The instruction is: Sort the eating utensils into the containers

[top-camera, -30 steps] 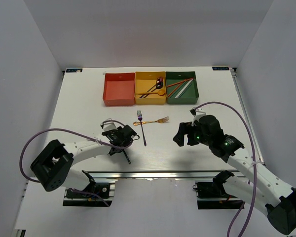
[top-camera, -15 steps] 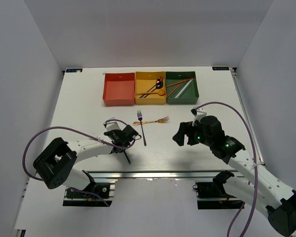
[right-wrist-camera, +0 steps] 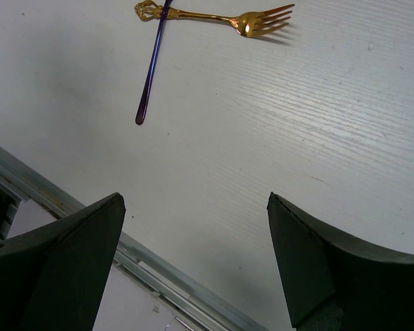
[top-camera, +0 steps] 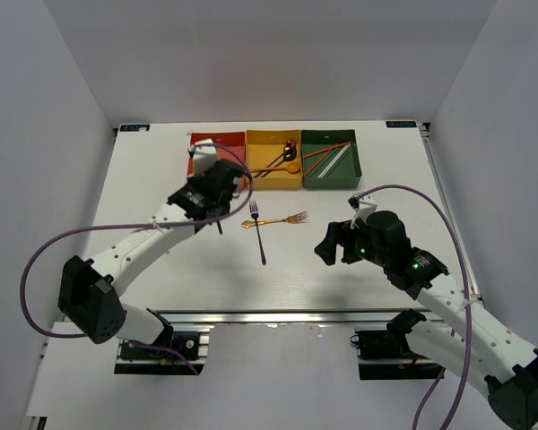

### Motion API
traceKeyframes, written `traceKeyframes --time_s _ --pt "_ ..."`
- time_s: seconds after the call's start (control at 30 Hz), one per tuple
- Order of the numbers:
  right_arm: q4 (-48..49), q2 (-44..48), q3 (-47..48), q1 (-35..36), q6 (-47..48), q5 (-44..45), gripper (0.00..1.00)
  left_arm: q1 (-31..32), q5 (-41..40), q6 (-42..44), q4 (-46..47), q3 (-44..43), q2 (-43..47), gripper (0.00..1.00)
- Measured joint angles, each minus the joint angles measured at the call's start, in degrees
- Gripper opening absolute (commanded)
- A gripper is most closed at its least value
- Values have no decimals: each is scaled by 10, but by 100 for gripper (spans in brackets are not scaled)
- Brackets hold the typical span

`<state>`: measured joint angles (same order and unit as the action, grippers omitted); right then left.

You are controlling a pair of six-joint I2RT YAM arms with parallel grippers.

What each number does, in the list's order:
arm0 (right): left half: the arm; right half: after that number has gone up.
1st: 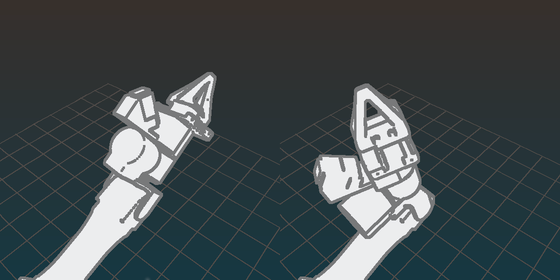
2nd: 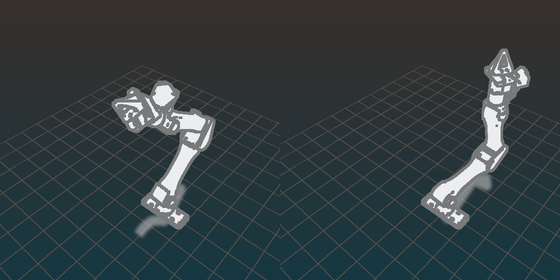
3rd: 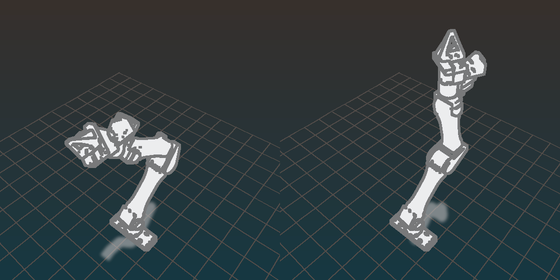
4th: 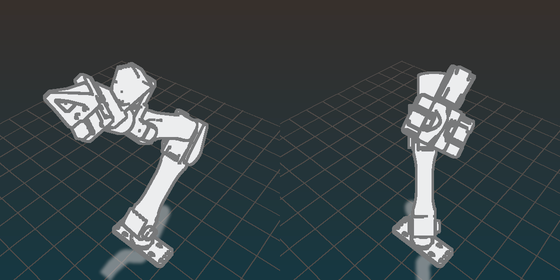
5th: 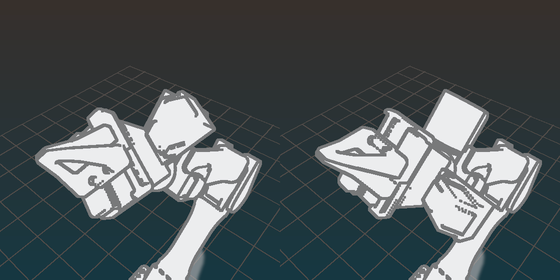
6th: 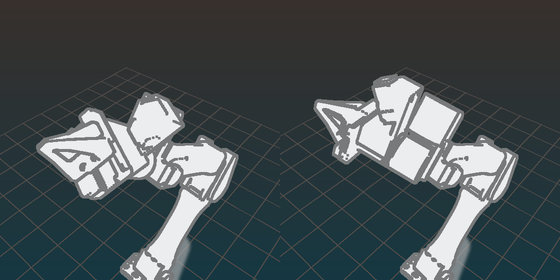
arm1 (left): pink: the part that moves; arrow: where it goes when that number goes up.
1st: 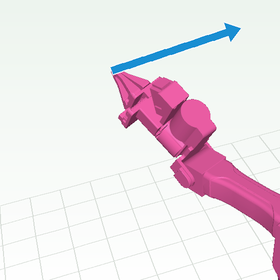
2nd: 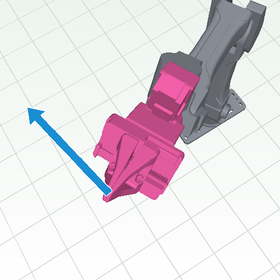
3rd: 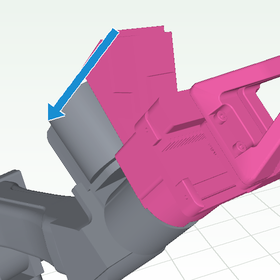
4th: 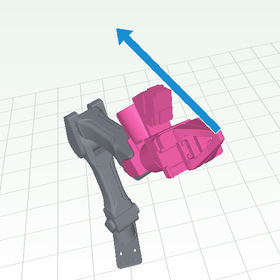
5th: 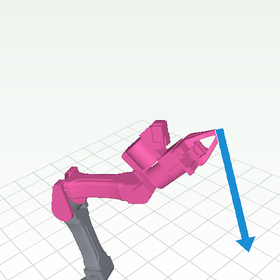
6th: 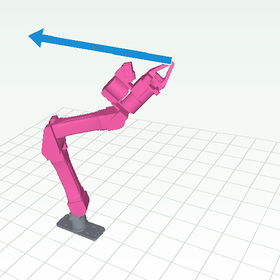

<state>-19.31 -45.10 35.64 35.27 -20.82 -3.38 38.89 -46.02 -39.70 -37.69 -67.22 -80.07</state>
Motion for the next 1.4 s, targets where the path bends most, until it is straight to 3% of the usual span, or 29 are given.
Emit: traceKeyframes --time_s 0.13,0.23,0.3,0.43,0.6,0.77,0.9,0.93,1.03,1.13,1.3,1.4 --pt "2 -3 0 0 1 0 89 -108 65 71 53 -102 -65 0" --pt "2 -8 0 0 3 0 89 -180 101 82 70 -258 -186 0" --pt "2 -10 0 0 3 2 88 -211 133 72 80 -371 -276 0" --pt "2 -10 0 0 3 2 88 -242 185 45 95 -508 -417 0" --pt "2 -10 0 0 3 2 88 -255 218 26 101 -544 -509 0" --pt "2 -10 0 0 3 2 88 -263 254 12 130 -511 -527 2" --pt "3 -13 0 0 3 2 88 -264 283 -2 173 -468 -525 31" --pt "3 -15 0 0 3 2 88 -264 289 -6 183 -452 -523 48" --pt "6 -22 0 0 3 2 88 -264 303 -18 200 -396 -512 76" --pt "10 -28 0 0 3 2 88 -264 311 -21 202 -351 -487 95" --pt "15 -41 0 0 3 2 88 -259 311 -2 198 -336 -412 98" --pt "23 -58 1 0 0 2 83 -243 292 22 193 -339 -334 98"
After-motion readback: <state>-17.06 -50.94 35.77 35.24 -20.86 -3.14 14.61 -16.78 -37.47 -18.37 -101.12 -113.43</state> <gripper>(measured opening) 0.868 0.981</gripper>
